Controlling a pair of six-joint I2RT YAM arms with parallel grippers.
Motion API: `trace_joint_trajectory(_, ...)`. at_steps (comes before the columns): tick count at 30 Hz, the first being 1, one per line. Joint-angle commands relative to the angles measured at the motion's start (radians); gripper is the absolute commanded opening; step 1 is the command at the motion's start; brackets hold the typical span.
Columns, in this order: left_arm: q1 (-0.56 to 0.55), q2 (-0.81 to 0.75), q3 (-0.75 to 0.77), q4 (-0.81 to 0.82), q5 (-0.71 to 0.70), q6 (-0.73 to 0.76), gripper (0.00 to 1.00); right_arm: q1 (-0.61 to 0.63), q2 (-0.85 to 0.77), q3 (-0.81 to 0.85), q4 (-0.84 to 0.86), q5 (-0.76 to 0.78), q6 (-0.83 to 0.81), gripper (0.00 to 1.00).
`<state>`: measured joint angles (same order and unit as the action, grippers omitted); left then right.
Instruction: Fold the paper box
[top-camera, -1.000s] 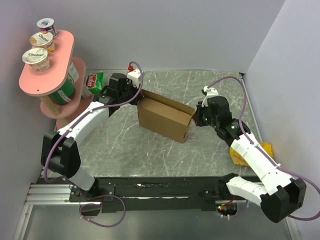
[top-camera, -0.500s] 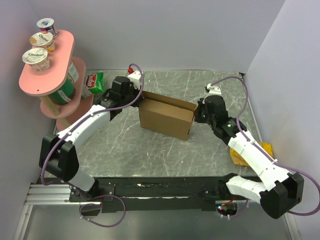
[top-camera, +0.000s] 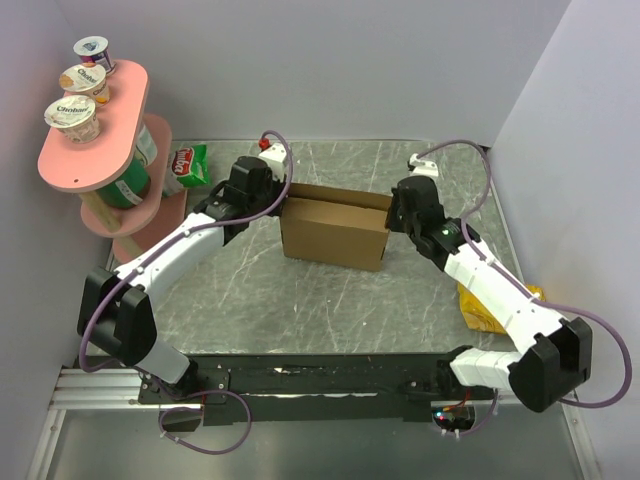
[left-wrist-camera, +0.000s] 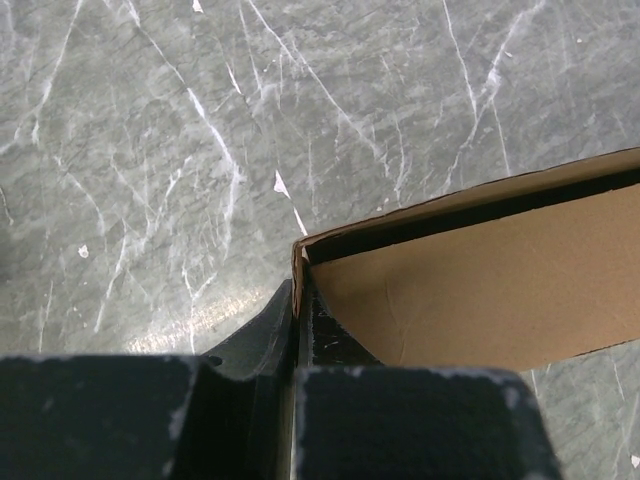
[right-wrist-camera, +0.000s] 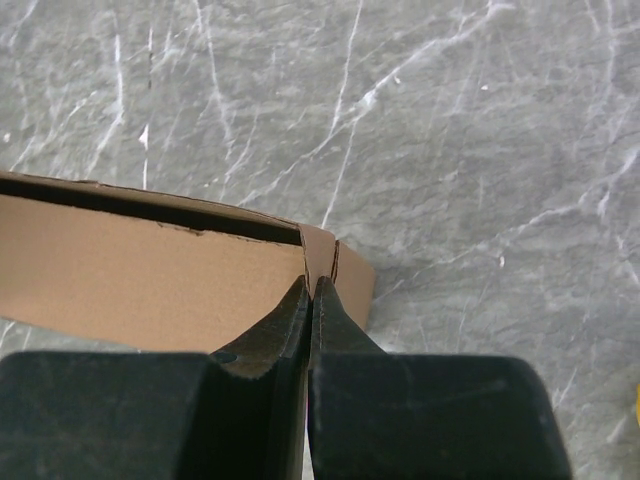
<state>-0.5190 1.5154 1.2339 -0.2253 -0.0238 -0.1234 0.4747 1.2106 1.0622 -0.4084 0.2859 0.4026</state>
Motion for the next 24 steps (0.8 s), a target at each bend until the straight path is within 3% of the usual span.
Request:
trace_joint_trajectory(1,-0.058,-0.008,-0.021,-0.057,0.062,-0.032,0.02,0.024,0.033,0.116,0.074,-0.03,0.035,0.0)
trace_joint_trajectory(13,-0.065,-0.004,-0.014,-0.075,0.027,-0.018,0.01,0.018,0.15,0.266,-0.058,-0.03,-0.028,0.0)
trace_joint_trajectory(24,-0.065,0.014,-0.007,-0.083,0.027,-0.025,0.01,0.016,0.053,0.044,0.062,0.001,-0.015,0.0)
